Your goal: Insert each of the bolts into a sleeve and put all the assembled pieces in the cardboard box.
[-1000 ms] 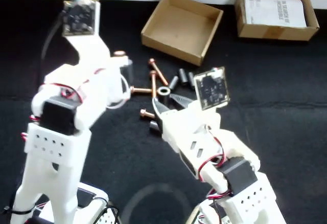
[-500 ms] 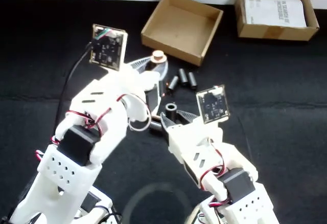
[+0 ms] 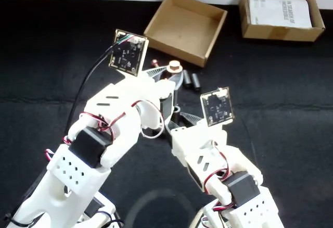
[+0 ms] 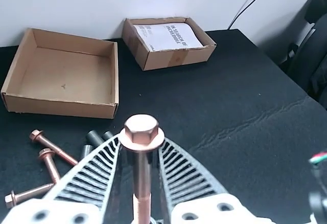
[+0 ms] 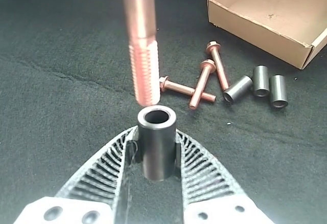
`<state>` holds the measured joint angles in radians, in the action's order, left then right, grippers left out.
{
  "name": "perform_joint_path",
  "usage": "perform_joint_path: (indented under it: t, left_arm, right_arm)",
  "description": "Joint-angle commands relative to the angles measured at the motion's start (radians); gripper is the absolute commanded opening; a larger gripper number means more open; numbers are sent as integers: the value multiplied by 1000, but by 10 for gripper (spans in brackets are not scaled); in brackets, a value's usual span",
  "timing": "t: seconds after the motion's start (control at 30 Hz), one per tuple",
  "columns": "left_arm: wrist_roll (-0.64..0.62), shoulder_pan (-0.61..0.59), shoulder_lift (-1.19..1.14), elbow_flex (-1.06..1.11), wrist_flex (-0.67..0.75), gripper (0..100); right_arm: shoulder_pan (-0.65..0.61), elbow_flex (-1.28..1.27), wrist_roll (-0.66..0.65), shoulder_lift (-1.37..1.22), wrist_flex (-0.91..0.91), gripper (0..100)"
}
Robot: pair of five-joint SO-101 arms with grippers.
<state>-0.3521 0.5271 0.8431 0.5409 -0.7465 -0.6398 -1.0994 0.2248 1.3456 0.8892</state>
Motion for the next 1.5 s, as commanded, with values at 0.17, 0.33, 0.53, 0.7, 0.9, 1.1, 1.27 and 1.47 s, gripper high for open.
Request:
perform_joint_path:
  t: [0.17, 0.33, 0.53, 0.7, 0.9, 1.1, 1.27, 1.47]
  left_arm:
    - [-11, 16, -4, 27, 25, 8]
    - [-12, 16, -1, 87, 20, 8]
    - [-95, 33, -1, 131, 18, 8]
    - [-114, 50, 1, 120, -29, 8]
    - [-112, 77, -2, 4, -292, 14]
    - [-115, 73, -1, -22, -408, 220]
    - [-117, 73, -1, -70, -483, 326]
    - [-112, 73, -1, -223, -634, 325]
  right_arm:
    - [12, 4, 8, 24, 1, 8]
    - [13, 4, 8, 24, 1, 8]
    - [35, 2, 8, 22, -1, 8]
    - [61, 2, 8, 22, -1, 8]
    - [61, 2, 8, 22, -1, 8]
    - [61, 4, 8, 22, -1, 8]
    - [62, 4, 8, 22, -1, 8]
    - [105, 2, 8, 21, -1, 8]
